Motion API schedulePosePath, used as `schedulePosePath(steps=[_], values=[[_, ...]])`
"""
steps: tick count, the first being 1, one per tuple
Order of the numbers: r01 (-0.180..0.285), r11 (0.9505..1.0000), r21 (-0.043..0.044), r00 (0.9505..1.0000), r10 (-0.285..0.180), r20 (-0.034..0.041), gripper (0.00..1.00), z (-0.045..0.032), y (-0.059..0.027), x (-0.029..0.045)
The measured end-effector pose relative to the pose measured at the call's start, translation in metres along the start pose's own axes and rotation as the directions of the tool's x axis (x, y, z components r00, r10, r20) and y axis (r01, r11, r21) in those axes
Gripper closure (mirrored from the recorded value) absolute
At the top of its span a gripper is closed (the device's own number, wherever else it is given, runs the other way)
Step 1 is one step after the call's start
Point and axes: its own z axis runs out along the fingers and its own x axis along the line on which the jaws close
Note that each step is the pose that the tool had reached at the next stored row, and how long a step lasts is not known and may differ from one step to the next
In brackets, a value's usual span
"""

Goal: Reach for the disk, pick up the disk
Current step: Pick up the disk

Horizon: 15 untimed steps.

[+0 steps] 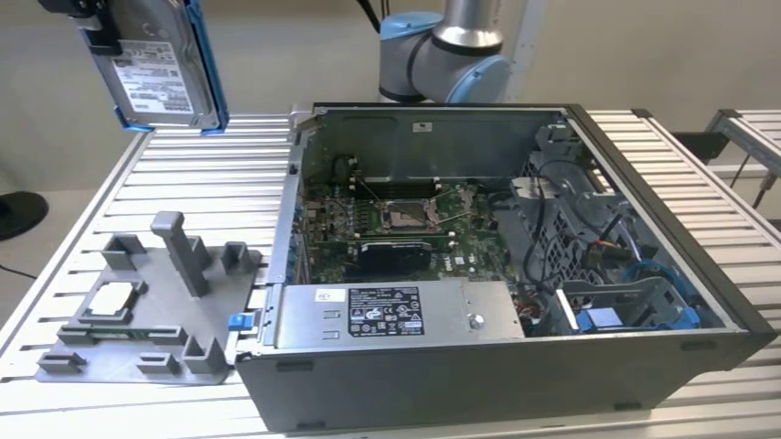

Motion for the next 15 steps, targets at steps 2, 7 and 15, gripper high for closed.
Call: schedulePosePath(steps=[2,7,15], values=[[0.001,1.0000,-0.0001,1.0000,-0.001,0.0000,1.00,-0.0001,-0.0065,-0.0009],[0.003,1.0000,-0.0001,1.0000,-0.003,0.0000,1.00,-0.0001,-0.0227,-0.0032],[0.006,1.0000,-0.0001,1.0000,-0.006,0.0000,1.00,-0.0001,-0.0492,-0.0069]])
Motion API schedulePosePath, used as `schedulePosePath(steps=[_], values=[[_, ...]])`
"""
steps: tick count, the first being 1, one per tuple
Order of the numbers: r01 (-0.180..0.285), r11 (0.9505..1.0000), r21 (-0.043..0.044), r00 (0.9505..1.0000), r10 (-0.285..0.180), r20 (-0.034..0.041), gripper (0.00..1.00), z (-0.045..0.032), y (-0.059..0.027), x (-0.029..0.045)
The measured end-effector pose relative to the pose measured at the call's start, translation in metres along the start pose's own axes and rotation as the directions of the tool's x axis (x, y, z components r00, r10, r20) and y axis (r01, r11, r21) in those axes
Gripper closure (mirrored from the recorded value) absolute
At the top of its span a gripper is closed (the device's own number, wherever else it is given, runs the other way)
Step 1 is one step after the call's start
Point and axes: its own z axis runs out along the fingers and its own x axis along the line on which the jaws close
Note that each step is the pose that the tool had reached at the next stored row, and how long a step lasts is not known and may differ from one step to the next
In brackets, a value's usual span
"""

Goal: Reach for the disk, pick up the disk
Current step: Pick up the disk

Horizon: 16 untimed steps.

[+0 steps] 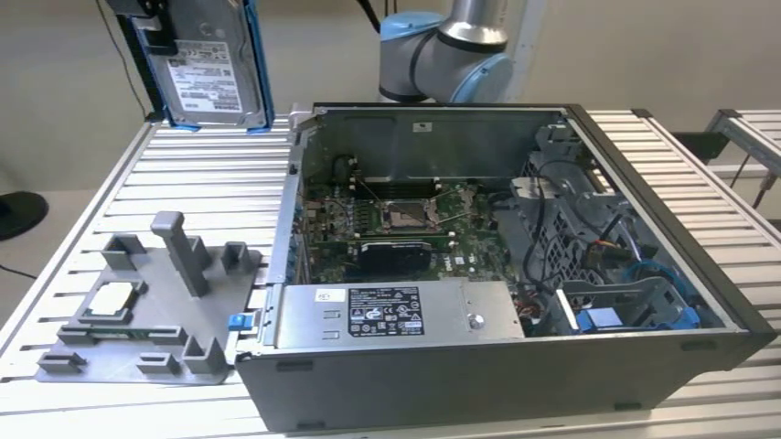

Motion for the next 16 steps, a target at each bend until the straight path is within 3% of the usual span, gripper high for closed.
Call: schedulePosePath(steps=[16], values=[[0.005,1.0000,-0.0001,1.0000,-0.005,0.0000,1.00,-0.0001,-0.0527,-0.0070]])
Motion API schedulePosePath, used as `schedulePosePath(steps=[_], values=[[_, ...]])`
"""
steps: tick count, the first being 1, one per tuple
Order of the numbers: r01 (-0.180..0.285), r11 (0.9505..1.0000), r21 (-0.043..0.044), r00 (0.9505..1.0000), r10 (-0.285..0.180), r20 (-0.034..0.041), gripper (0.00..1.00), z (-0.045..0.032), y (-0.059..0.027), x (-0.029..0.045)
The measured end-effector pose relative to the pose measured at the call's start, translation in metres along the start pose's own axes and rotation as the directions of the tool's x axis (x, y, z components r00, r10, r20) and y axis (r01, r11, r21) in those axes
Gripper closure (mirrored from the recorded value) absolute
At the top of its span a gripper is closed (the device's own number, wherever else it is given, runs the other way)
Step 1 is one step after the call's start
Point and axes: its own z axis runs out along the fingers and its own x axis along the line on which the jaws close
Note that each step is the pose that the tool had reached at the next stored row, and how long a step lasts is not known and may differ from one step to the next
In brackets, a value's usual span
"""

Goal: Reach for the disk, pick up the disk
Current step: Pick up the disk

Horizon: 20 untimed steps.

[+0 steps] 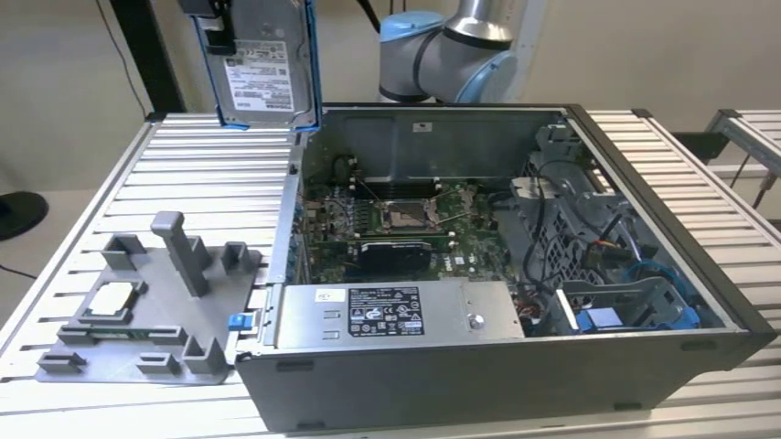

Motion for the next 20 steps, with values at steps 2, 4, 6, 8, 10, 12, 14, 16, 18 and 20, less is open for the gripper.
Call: schedulePosePath(steps=[2,4,6,8,10,12,14,16,18,20], values=[[0.001,1.0000,-0.0001,1.0000,-0.001,0.0000,1.00,0.0000,-0.0070,-0.0009],[0.001,1.0000,-0.0001,1.0000,-0.001,0.0000,1.00,-0.0001,-0.0137,-0.0018],[0.002,1.0000,0.0000,1.0000,-0.002,0.0001,1.00,0.0000,-0.0207,-0.0026],[0.003,1.0000,-0.0001,1.0000,-0.003,0.0000,1.00,-0.0001,-0.0272,-0.0035],[0.003,1.0000,-0.0001,1.0000,-0.003,-0.0001,1.00,-0.0001,-0.0343,-0.0044],[0.004,1.0000,-0.0002,1.0000,-0.004,-0.0001,1.00,-0.0001,-0.0412,-0.0053],[0.004,1.0000,-0.0003,1.0000,-0.004,-0.0001,1.00,-0.0001,-0.0480,-0.0062],[0.005,1.0000,-0.0006,1.0000,-0.005,-0.0001,1.00,-0.0001,-0.0548,-0.0071],[0.005,1.0000,-0.0007,1.0000,-0.005,-0.0001,1.00,-0.0001,-0.0614,-0.0079],[0.006,1.0000,-0.0009,1.0000,-0.006,-0.0001,1.00,-0.0002,-0.0680,-0.0088]])
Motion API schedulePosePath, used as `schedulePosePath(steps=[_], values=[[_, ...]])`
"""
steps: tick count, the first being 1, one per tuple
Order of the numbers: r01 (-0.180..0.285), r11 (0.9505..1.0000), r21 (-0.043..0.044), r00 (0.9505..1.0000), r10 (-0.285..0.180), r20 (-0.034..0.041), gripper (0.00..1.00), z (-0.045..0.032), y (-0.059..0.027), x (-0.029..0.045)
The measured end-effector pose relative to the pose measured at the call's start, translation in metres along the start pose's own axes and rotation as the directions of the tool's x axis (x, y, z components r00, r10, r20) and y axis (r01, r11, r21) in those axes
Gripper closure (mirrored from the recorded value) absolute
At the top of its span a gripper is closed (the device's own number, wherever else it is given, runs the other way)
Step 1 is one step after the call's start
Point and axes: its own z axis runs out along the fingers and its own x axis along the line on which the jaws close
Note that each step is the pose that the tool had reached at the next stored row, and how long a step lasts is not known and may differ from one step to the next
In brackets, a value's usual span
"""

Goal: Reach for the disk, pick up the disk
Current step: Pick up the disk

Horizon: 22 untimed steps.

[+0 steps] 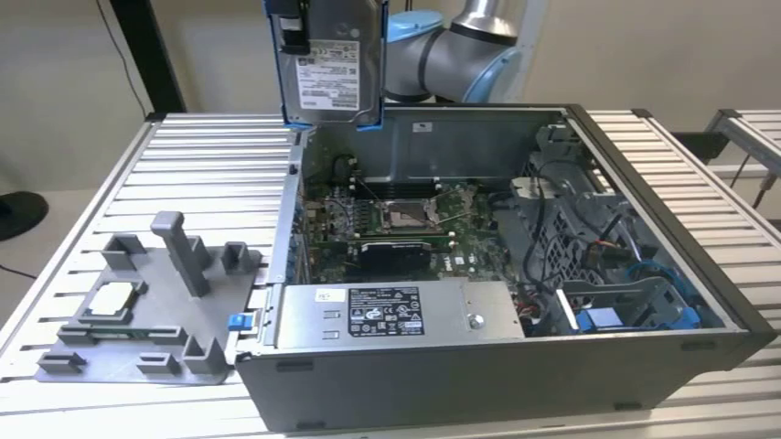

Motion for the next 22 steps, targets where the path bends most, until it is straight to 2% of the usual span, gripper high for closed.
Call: schedulePosePath(steps=[22], values=[[0.006,1.0000,-0.0005,1.0000,-0.006,-0.0001,1.00,-0.0002,-0.0710,-0.0087]])
